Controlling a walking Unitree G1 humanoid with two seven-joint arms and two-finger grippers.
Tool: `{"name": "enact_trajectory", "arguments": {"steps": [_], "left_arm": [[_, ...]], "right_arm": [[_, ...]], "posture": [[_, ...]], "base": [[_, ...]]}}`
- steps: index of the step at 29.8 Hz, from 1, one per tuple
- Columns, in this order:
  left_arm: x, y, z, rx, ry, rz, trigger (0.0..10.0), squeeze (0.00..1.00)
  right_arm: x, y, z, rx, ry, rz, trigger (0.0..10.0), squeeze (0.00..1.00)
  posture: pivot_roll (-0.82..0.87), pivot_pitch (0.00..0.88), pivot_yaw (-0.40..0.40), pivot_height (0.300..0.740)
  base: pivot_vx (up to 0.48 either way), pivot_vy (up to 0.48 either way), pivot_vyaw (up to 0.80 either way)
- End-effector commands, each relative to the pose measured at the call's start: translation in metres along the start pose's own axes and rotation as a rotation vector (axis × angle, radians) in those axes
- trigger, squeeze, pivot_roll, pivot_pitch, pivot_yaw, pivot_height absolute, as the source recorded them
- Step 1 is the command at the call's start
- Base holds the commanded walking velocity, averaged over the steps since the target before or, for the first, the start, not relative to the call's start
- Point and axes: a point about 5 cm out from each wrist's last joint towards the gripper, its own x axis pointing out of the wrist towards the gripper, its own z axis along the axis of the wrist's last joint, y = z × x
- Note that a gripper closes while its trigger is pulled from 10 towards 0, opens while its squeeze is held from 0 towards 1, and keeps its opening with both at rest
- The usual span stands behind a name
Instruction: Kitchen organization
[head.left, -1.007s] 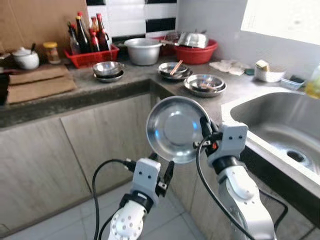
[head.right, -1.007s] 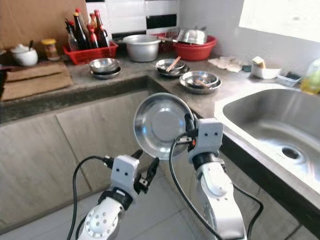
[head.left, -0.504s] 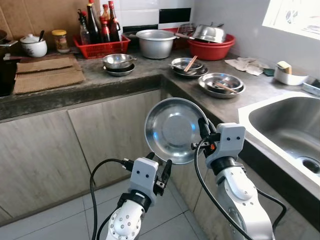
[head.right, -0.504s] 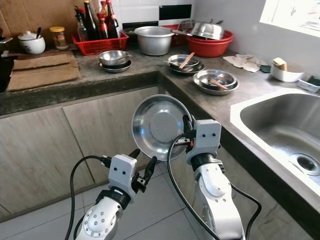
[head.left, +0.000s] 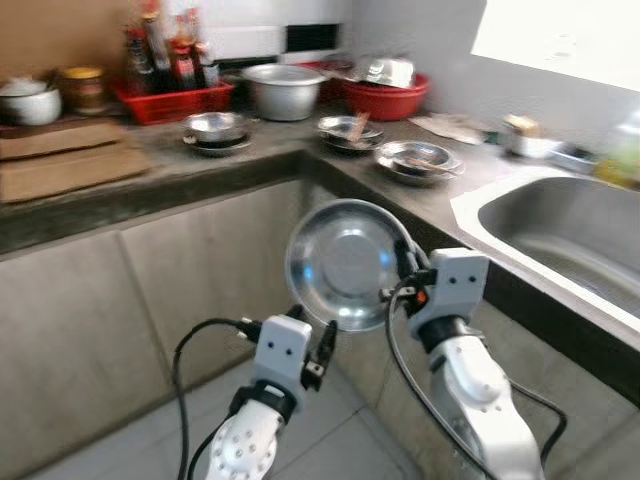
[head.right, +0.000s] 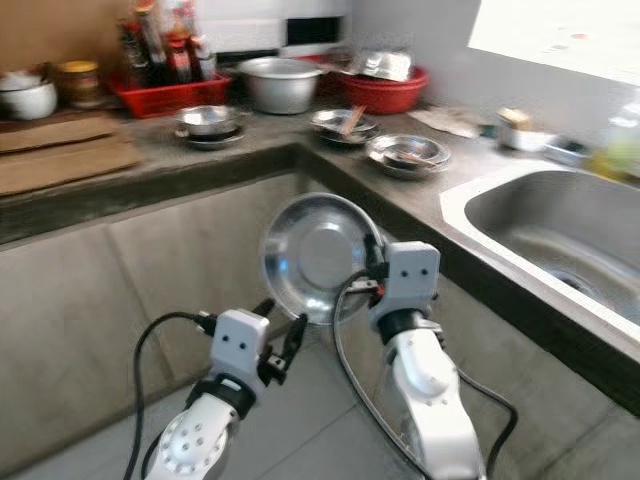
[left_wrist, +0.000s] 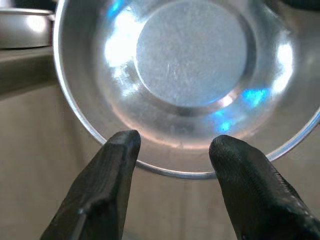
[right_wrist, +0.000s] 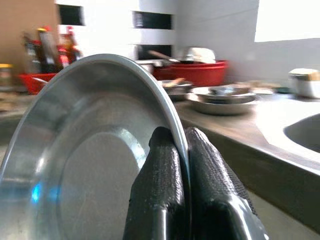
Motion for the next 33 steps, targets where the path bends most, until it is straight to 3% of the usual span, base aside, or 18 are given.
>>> {"name": "enact_trajectory", "arguments": {"steps": [1, 19, 28, 33], "left_arm": [[0.0015, -0.0044, 0.0024, -0.016, -0.004, -0.015, 10.0, 0.0], [0.002, -0.0043, 0.0023, -0.016, -0.002, -0.01, 10.0, 0.0], [0.0047, -0.0021, 0.0057, 0.004, -0.018, -0.003, 10.0, 0.0], [0.0061, 0.0002, 0.0082, 0.008, -0.027, 0.007, 10.0, 0.0]], "right_arm": [[0.0005, -0.0034, 0.0046, -0.011, -0.016, -0.013, 10.0, 0.0], [0.0016, -0.0046, 0.0052, -0.015, -0.017, -0.025, 10.0, 0.0], [0.0036, -0.0042, 0.0072, -0.022, -0.026, -0.022, 10.0, 0.0], [0.0039, -0.0047, 0.0072, -0.022, -0.026, -0.023, 10.0, 0.0]], "posture": [[0.0, 0.0, -0.056, 0.74], [-0.01, 0.0, -0.051, 0.74], [-0.01, 0.0, -0.053, 0.74], [-0.01, 0.0, -0.051, 0.74]], "base": [[-0.244, 0.341, -0.8], [-0.217, 0.301, -0.8], [0.0, 0.0, 0.0], [0.341, 0.0, 0.0]]}}
